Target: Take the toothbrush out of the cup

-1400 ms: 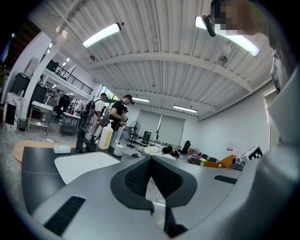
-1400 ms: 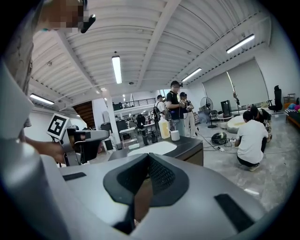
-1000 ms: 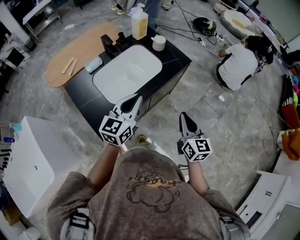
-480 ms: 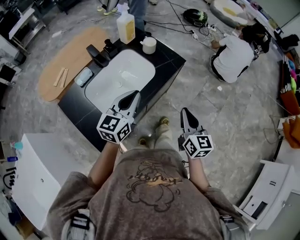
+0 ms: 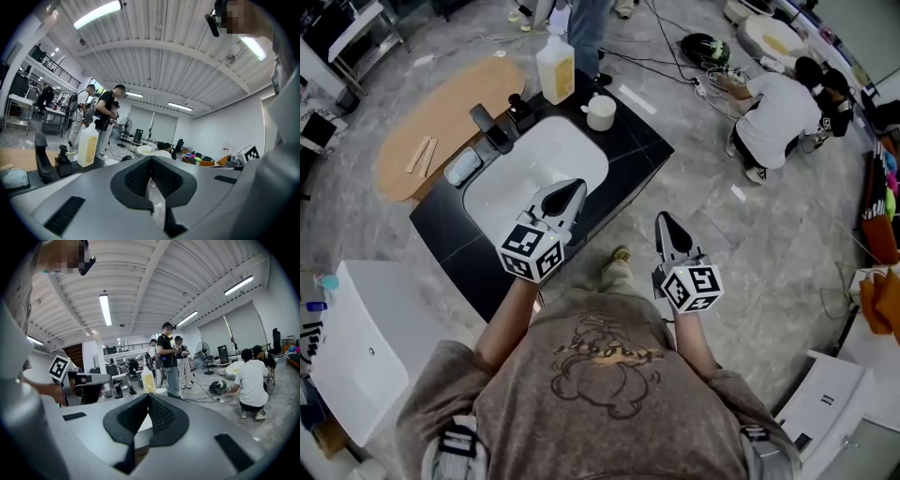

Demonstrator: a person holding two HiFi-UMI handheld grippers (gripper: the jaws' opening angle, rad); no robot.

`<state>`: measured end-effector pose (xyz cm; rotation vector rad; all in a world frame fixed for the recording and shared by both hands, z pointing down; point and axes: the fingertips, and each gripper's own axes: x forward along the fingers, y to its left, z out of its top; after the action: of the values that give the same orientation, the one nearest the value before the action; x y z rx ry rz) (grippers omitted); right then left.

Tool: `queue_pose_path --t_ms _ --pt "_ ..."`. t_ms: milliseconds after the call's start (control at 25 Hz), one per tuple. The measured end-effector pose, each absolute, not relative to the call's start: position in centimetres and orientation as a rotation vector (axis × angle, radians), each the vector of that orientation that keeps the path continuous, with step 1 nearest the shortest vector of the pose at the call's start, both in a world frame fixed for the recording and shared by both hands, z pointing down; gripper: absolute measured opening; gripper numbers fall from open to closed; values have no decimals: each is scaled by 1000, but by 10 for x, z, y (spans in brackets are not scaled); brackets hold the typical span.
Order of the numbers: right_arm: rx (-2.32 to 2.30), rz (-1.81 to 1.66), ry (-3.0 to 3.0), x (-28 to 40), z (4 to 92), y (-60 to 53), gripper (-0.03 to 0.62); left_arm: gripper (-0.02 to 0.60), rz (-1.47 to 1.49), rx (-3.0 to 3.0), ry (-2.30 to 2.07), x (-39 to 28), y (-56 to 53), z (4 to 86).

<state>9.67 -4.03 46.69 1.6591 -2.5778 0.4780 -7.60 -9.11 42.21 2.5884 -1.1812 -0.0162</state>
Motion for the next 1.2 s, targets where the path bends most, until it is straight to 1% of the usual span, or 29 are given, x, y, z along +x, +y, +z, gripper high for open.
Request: queue_pose_path --t_ms 400,760,1200 --pt "1516 482 -2656 136 457 -132 3 20 -11 2510 -1293 -37 -162 420" --pt "1386 494 -2689 157 466 -190 3 20 -9 2472 -1417 -29 -212 420" --pt "1406 467 -2710 150 453 -221 3 20 49 2507 -1415 -24 -238 421"
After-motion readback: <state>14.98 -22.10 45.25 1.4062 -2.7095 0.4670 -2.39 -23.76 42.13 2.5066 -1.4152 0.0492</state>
